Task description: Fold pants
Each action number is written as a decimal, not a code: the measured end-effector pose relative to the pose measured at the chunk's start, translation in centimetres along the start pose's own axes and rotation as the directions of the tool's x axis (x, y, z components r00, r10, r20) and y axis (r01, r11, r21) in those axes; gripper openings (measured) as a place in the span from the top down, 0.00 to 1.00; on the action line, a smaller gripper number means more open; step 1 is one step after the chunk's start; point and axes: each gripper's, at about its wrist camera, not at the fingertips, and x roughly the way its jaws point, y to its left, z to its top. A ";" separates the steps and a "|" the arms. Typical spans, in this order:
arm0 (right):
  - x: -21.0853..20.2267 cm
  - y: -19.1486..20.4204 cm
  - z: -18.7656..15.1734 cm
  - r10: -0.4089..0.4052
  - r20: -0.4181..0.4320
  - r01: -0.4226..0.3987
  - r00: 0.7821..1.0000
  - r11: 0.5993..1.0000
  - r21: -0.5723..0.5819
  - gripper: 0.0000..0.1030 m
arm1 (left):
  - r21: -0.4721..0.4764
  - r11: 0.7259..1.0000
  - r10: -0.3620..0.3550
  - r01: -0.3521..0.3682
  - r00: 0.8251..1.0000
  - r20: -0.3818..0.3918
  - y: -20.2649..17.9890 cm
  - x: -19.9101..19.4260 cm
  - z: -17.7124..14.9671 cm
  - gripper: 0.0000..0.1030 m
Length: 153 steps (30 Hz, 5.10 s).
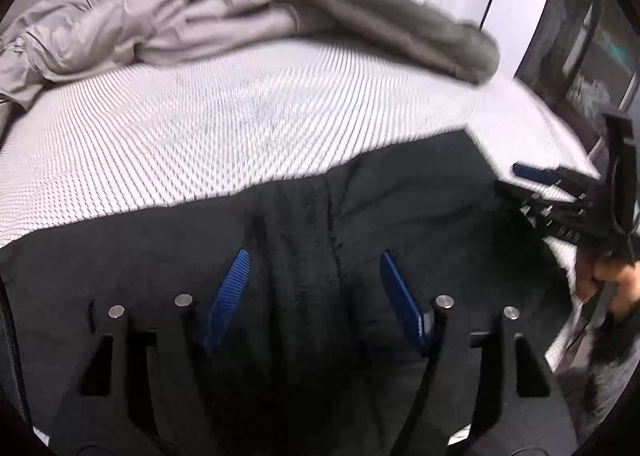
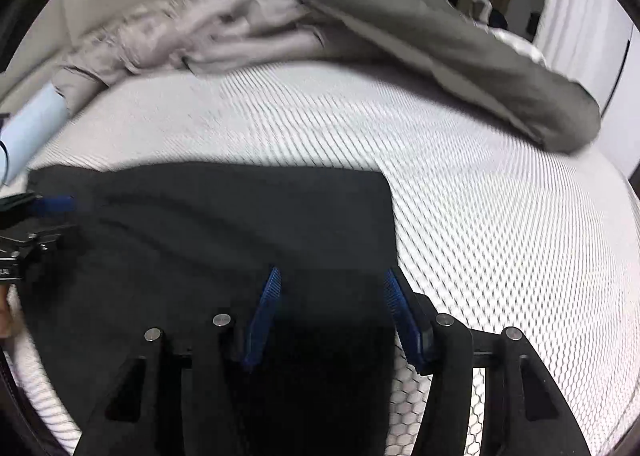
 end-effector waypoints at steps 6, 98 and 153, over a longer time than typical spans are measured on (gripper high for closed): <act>1.0 3.5 1.9 0.132 0.003 -0.132 0.991 0.991 -0.030 0.45 | 0.100 0.993 -0.052 0.056 0.998 -0.043 -3.8 3.0 1.5 0.72; -2.2 2.1 -7.1 0.037 -0.117 -0.059 0.992 0.980 -0.192 0.33 | 0.067 0.982 -0.171 0.177 0.982 -0.083 -7.3 2.4 -3.1 0.56; -5.0 -11.0 -9.1 0.304 0.009 -0.298 0.953 0.927 0.226 0.23 | 0.031 0.983 -0.181 0.180 0.983 0.038 -3.5 -6.1 -6.2 0.45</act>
